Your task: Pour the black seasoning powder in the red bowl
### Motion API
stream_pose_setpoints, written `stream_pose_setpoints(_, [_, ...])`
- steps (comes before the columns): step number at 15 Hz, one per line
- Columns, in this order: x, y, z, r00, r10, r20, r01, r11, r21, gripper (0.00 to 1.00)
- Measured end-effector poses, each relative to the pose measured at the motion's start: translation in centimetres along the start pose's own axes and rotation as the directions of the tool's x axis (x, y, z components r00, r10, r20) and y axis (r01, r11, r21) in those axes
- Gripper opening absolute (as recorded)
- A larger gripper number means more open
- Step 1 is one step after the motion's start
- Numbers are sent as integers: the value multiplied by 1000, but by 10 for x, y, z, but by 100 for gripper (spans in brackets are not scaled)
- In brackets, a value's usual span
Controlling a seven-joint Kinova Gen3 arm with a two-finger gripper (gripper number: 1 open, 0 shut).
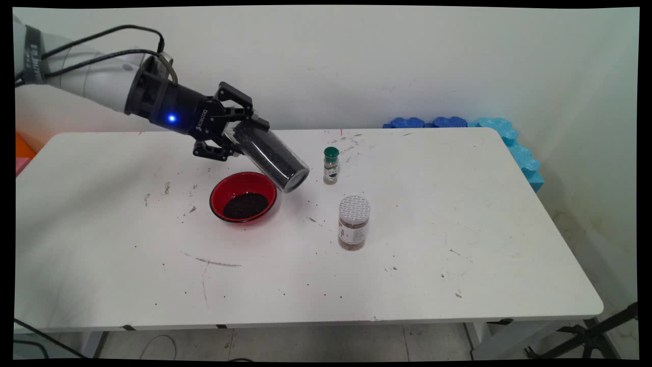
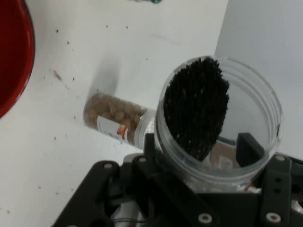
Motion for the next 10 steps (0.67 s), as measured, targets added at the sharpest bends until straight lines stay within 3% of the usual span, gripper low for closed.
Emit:
stream_pose_setpoints(3, [-1, 10, -5, 992, 123, -1, -123, 992, 13, 0])
stream_pose_setpoints(5, [-2, 18, -8, 977, 215, 0, -215, 976, 22, 0])
stream_pose_setpoints(8, [-5, 33, -9, 934, 356, 7, -356, 934, 28, 0])
stream_pose_setpoints(10, [-8, 43, -9, 885, 464, 17, -465, 885, 28, 0])
